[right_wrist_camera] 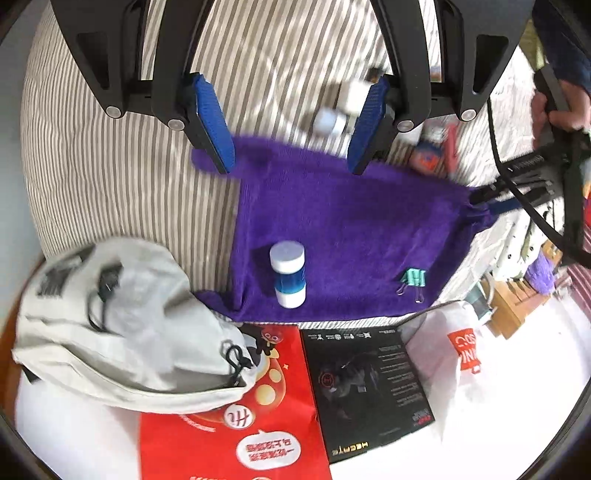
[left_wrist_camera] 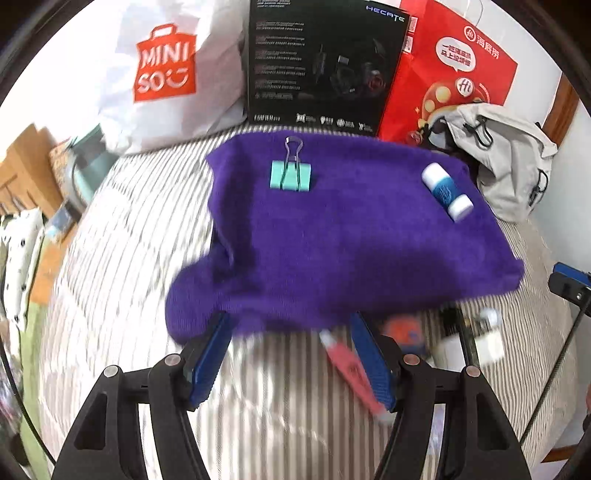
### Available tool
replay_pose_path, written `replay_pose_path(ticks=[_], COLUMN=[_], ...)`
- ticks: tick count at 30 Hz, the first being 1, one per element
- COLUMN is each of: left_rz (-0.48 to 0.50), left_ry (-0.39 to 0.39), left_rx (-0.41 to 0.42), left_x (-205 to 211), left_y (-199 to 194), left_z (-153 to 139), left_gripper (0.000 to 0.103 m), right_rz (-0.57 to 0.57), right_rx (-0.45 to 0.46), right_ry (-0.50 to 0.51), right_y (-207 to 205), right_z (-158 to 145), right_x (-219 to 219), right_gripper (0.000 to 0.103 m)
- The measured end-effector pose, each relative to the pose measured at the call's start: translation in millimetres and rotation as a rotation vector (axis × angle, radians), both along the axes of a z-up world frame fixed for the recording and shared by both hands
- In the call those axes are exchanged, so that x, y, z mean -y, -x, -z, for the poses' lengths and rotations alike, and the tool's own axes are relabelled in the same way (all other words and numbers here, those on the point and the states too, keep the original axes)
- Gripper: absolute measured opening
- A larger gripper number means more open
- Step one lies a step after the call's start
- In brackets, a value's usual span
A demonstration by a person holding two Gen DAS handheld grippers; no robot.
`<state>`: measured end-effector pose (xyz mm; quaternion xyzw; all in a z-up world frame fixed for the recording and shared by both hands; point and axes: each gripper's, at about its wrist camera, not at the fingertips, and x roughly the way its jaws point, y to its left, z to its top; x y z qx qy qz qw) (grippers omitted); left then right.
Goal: Organize rigid objects
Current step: 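Grasp the pink highlighter with the left tool while the right tool grasps the small white bottle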
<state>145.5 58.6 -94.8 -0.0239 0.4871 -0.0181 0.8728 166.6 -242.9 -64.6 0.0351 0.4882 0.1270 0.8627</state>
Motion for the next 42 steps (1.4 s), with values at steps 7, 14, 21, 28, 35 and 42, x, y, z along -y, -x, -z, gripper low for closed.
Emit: replay_pose_path(ticks=[7, 14, 21, 28, 35, 42], left_rz=[-0.007, 0.0, 0.005, 0.045, 0.111, 0.119], left_ry=[0.053, -0.018, -0.079, -0.086, -0.085, -0.053], left_rx=[-0.021, -0.044, -0.035, -0.014, 0.014, 0.014], left_x=[13, 41, 27, 32, 43, 39], left_y=[17, 10, 23, 23, 26, 28], left_z=[21, 39, 39, 41, 39, 39], left_gripper=[0.065, 0.065, 0.065, 0.048, 0.017, 0.017], right_rz=[0.022, 0.037, 0.035, 0.018, 0.023, 0.076], right_rx=[-0.038, -0.067, -0.08, -0.088, -0.083, -0.087], right_ry=[-0.04, -0.03, -0.025, -0.037, -0.07, -0.07], right_y=[46, 71, 76, 70, 56, 19], right_z=[12, 24, 31, 39, 46, 52], right_x=[9, 18, 18, 7, -5, -13], right_gripper=[0.063, 0.063, 0.063, 0.063, 0.063, 0.063])
